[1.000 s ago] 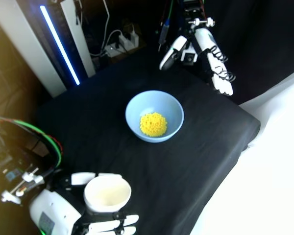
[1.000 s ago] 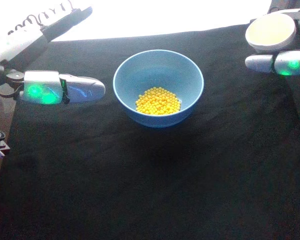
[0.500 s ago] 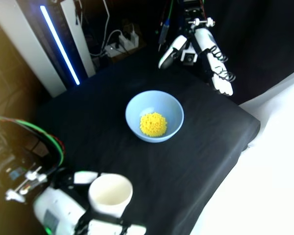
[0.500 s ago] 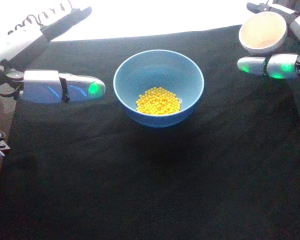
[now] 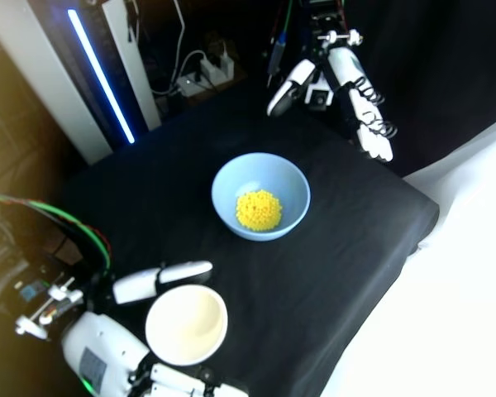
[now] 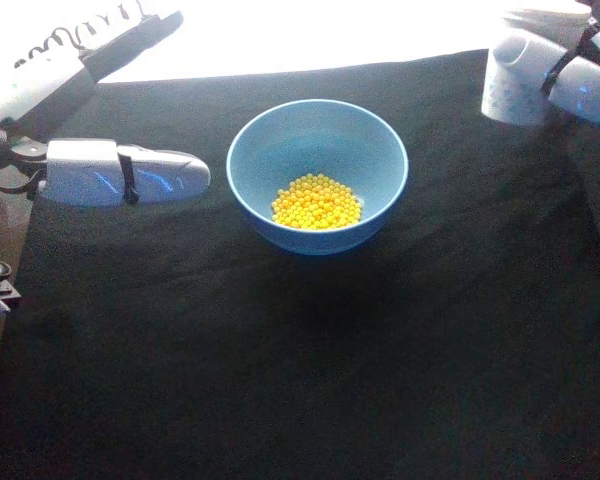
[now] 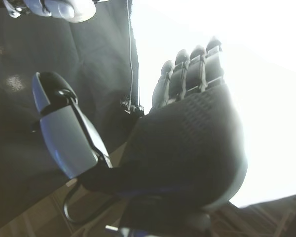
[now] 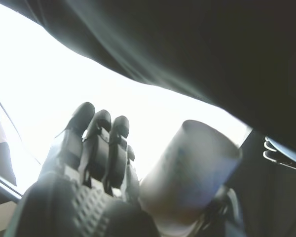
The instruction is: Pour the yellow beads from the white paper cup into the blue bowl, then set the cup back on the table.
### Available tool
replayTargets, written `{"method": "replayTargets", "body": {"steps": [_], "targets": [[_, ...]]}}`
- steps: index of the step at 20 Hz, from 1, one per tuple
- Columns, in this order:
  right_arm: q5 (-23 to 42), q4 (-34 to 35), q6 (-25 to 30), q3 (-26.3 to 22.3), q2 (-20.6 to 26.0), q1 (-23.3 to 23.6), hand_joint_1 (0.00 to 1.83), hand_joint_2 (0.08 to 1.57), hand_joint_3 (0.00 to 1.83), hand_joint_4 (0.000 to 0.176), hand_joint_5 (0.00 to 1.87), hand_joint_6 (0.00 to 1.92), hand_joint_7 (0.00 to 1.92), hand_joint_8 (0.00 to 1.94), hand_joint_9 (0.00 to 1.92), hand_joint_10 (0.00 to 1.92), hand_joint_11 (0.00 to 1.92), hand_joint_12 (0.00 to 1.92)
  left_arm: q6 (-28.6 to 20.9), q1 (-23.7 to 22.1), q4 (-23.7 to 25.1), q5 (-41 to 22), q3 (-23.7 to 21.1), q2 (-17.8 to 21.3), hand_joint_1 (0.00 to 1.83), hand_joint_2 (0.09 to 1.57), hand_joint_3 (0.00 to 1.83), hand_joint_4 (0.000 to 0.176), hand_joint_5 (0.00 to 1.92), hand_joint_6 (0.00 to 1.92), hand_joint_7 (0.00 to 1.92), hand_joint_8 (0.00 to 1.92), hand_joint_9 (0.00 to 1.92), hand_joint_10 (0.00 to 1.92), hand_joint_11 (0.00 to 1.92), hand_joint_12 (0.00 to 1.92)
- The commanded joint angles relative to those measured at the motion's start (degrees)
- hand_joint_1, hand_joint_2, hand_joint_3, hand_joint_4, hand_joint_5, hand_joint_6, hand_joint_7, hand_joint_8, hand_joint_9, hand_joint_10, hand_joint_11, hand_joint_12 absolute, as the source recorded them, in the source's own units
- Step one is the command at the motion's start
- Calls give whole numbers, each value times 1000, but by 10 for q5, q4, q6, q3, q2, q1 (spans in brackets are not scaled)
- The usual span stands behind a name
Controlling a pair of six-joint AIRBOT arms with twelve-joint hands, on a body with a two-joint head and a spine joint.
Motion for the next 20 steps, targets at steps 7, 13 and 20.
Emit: {"method": "replayTargets", "body": {"steps": [7, 13, 20], "targets": [[72, 8, 9, 3, 6, 3, 204, 858, 0, 176, 0, 0, 99, 0, 44, 0, 0, 346, -5, -4, -8, -75, 3, -4, 594, 790, 1, 18, 45, 1, 40, 0, 0, 0, 0, 0], [72, 8, 9, 0, 12, 3, 652, 511, 0, 176, 0, 0, 0, 0, 0, 0, 0, 17, -5, -4, -7, -75, 3, -4, 613, 795, 2, 16, 57, 5, 29, 2, 0, 0, 0, 0], [73, 8, 9, -9, 21, 3, 658, 474, 0, 176, 0, 0, 4, 1, 0, 0, 0, 0, -5, -3, -7, -76, 4, -4, 631, 816, 9, 10, 52, 0, 16, 0, 0, 0, 0, 0]]}}
